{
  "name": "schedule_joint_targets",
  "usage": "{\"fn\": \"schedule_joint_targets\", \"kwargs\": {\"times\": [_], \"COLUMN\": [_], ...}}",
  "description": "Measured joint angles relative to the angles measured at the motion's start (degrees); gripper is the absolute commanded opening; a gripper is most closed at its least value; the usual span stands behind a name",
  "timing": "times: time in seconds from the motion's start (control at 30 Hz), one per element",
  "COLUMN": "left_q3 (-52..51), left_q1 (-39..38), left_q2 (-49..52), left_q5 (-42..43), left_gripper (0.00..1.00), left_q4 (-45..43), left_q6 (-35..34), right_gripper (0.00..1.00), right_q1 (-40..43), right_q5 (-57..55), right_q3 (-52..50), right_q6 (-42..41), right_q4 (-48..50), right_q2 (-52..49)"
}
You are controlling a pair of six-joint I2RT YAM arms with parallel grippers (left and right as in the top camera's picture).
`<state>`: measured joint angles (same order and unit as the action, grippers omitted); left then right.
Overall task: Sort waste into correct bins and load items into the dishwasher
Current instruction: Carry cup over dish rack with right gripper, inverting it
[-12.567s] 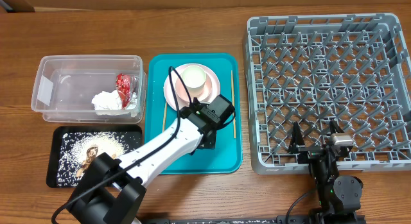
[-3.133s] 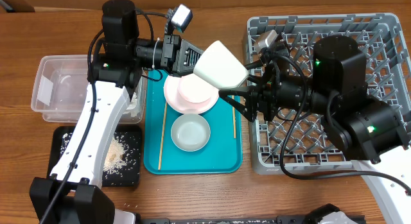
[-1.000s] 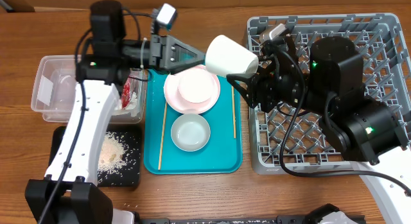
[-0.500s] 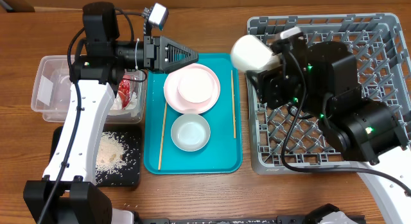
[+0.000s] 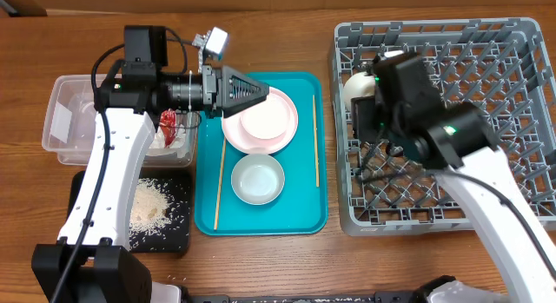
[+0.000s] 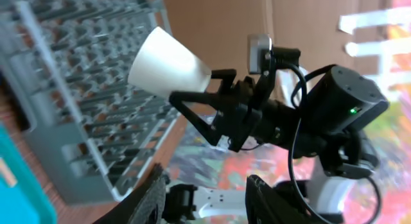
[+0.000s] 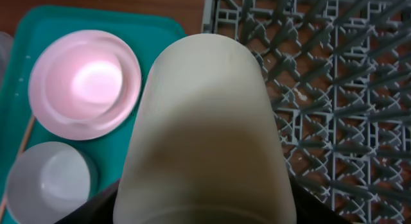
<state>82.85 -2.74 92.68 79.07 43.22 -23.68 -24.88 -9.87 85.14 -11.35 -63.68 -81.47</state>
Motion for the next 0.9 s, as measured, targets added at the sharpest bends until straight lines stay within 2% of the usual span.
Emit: {"fn": "schedule_joint_targets", "kwargs": {"times": [0.33, 0.57, 0.67, 0.9], "left_q3": [0.00, 0.00, 0.00, 0.00], "left_q1": [0.00, 0.00, 0.00, 0.00], "left_q2": [0.00, 0.00, 0.00, 0.00], "left_q5": [-10.82, -16.24, -17.29, -18.78], "left_gripper": [0.45, 0.47, 0.52, 0.52], "left_q4": [8.55, 9.60, 9.90, 10.19], "left_q6": [4.66, 5.90, 5.95, 6.12], "right_gripper": [0.27, 0.27, 0.27, 0.26], "right_q1": [0.15, 2.43, 3.50, 4.57], "right_q5": [-2.32, -2.62, -2.62, -2.60], "right_q3": [0.00, -0.11, -0.70, -4.79], "right_q6": [-3.72, -4.92, -5.07, -5.16], "right_q4": [-2.54, -3.26, -3.02, 0.17], "right_q2": [-5.25, -5.27, -5.27, -5.29]}}
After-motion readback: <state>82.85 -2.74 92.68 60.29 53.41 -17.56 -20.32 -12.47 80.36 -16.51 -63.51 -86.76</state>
